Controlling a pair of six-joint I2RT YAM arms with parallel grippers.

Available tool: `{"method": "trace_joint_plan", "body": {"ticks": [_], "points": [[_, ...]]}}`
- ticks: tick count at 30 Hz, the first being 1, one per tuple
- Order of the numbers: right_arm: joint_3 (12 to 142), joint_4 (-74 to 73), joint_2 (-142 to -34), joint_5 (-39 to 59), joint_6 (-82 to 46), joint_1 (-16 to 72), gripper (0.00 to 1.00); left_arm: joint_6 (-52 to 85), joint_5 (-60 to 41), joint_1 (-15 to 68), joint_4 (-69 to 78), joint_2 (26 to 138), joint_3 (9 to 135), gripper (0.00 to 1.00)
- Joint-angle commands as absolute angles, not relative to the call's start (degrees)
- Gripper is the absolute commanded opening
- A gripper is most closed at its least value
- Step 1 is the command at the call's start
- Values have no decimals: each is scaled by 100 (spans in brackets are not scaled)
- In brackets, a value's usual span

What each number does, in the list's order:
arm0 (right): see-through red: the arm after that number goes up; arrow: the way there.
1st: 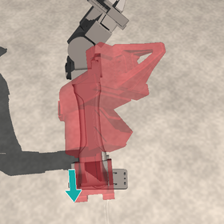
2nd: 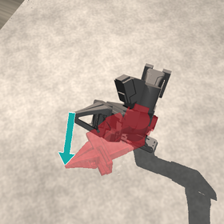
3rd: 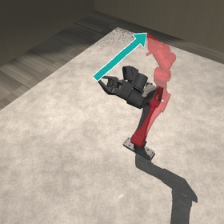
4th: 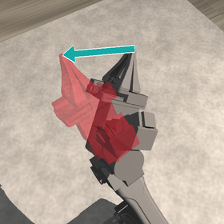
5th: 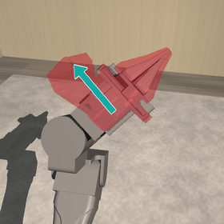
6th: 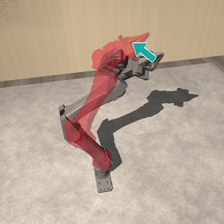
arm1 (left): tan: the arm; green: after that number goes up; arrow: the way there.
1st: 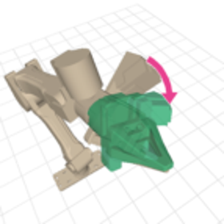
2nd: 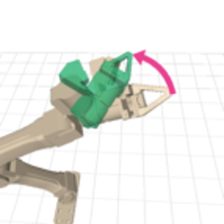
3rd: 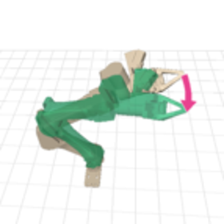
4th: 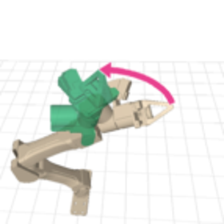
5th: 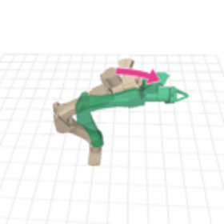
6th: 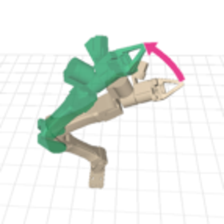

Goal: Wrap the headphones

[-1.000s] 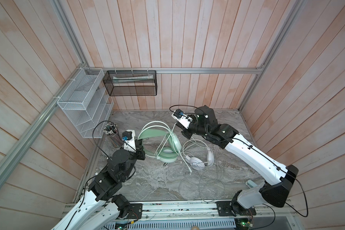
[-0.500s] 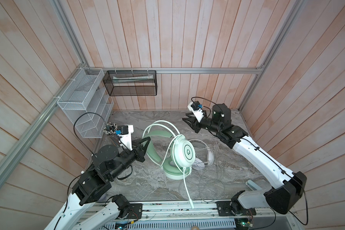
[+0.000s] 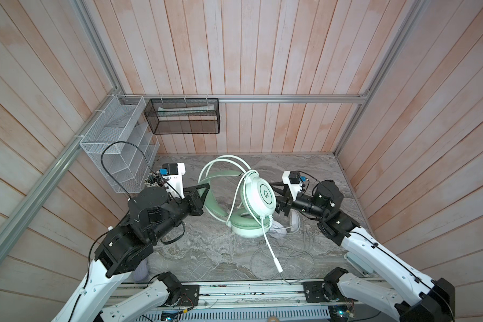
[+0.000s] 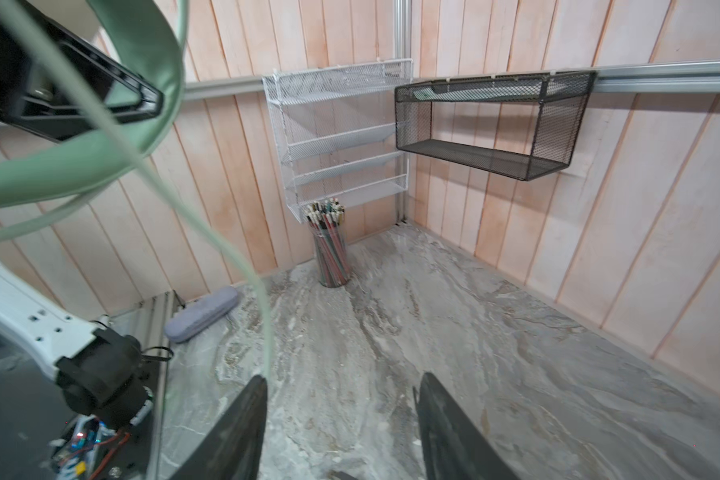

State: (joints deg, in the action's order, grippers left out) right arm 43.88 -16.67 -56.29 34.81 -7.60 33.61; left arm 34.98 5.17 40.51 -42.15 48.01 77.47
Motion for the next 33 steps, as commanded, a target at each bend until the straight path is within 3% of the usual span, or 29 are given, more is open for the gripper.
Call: {"method": "trace_joint_plan", "body": {"ticks": [1, 11, 14, 17, 20, 33], "points": [[3763, -2855, -5597, 3841, -1683, 3583, 63, 3804, 548, 4012, -4088, 4903, 8147, 0], [2844, -3632, -6376, 2811, -1812, 4813, 67, 3937, 529, 3868, -4096, 5251, 8593, 0], [2548, -3960, -6515, 2416, -1888, 4913, 61, 4002, 571, 3788, -4133, 5324, 8687, 0], [2176, -4439, -6772, 2166, -1986, 4946, 41, 4145, 535, 3583, -4111, 5354, 8708, 0], [1973, -4672, -7085, 1916, -1973, 5073, 33, 4293, 331, 3349, -4067, 5404, 8736, 0], [2450, -5216, -8903, 991, -1763, 5691, 17, 4688, -514, 2384, -3936, 5529, 8662, 0]]}}
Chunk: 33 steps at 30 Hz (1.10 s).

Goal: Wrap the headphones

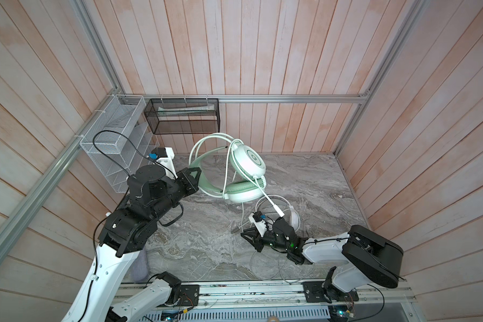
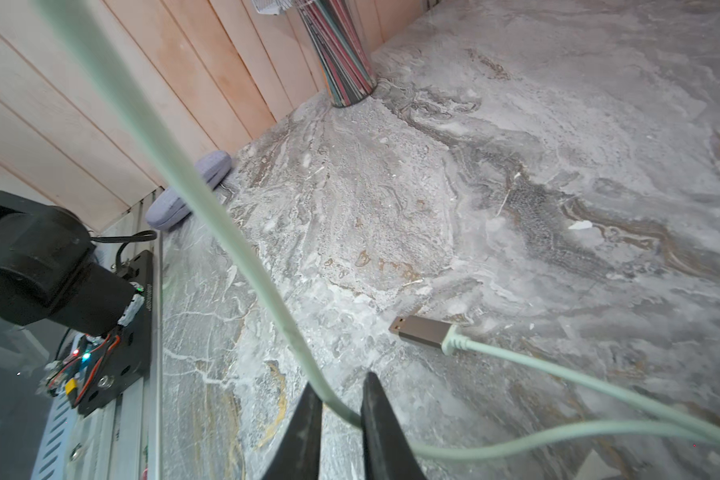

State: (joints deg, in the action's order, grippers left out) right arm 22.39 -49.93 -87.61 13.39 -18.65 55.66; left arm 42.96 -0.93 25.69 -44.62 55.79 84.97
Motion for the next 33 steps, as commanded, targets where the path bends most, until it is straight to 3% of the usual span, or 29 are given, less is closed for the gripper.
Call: {"method": "trace_joint_plan", "body": {"ticks": [1, 8, 14, 24, 28, 33], "points": [[2494, -5180, -8949, 909, -1734, 5744, 14, 4700, -625, 2267, -3919, 5532, 8637, 0], [3033, -4441, -9068, 370, -1450, 6495, 0, 4793, -844, 1476, -3692, 5670, 8304, 0], [3787, -3011, -8835, 94, -1127, 7453, 0, 5151, 323, 1235, -3305, 5885, 7682, 0], [5990, 213, -8670, 385, -82, 8466, 0, 5311, 910, 1131, -3164, 6756, 7241, 0], [7068, 2033, -8563, -660, 521, 8563, 0, 4724, 1741, 1580, -3125, 6668, 6737, 0], [7759, 3200, -7811, -1816, 1113, 8472, 0, 3652, 2848, 2138, -2765, 6035, 5637, 0]]}}
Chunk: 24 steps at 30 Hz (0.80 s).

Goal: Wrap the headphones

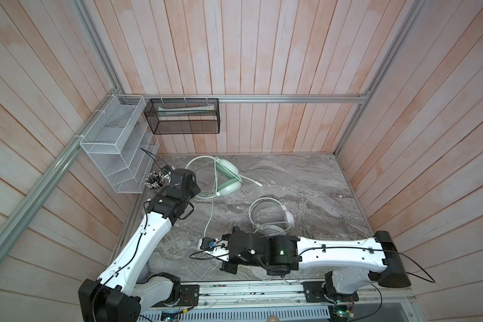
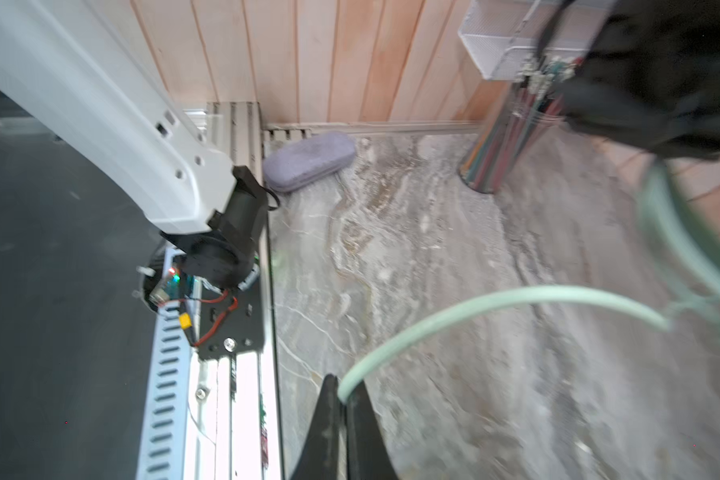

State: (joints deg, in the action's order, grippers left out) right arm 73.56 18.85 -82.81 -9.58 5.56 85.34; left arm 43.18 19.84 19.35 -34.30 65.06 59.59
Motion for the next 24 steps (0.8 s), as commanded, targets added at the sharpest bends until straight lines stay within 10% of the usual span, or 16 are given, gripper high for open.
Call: {"method": "trace_joint_plan", "body": {"ticks": [1, 24], "points": [[7884, 3345, -7658, -1925, 1186, 8428, 0, 3356, 3122, 2340, -2700, 5881, 5430, 0], [9059, 4722, -6918, -2495, 1687, 7376, 0, 506, 4500, 4421, -2330, 4294, 4246, 0]]}}
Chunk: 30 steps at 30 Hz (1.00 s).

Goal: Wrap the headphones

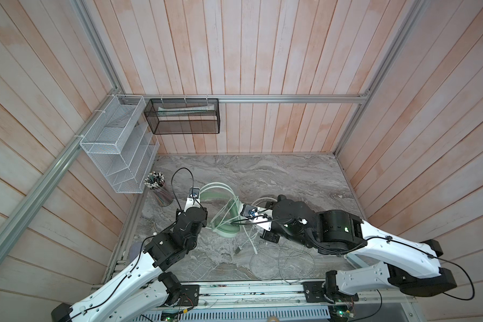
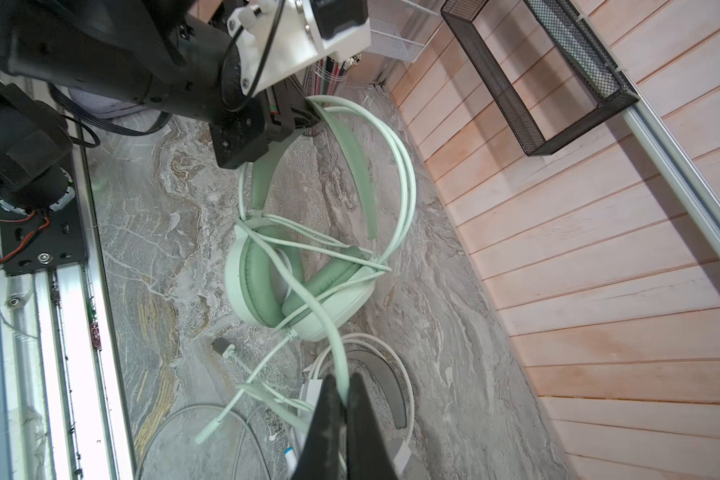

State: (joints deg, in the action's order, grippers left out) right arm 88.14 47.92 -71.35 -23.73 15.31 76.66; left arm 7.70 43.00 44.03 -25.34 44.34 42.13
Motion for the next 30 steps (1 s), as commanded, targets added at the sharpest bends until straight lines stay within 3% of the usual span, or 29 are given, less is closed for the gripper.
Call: {"method": "trace_joint_plan", "body": {"ticks": [1, 6, 10, 16, 26, 30], "points": [[9064, 4703, -6908, -2336, 1681, 7219, 0, 543, 4588, 4421, -2357, 4261, 4288, 0], [9030, 4609, -6985, -1412, 1413, 7183, 0, 939, 5202, 4421, -2612, 4095, 4664, 0], [8940, 4572, -7180, -1209, 1169, 7711, 0, 1332, 5525, 4412, -2788, 4031, 5100, 0], [8716, 4339, -7060, -560, 877, 7981, 0, 808, 5854, 4373, -2277, 3970, 5387, 0], [9134, 4753, -6891, -1017, 1021, 7981, 0, 75, 5690, 4280, -1883, 3844, 5173, 0], [9420, 4672, -6962, -1462, 1407, 7877, 0, -105, 4759, 4280, -1917, 3730, 5027, 0]]}}
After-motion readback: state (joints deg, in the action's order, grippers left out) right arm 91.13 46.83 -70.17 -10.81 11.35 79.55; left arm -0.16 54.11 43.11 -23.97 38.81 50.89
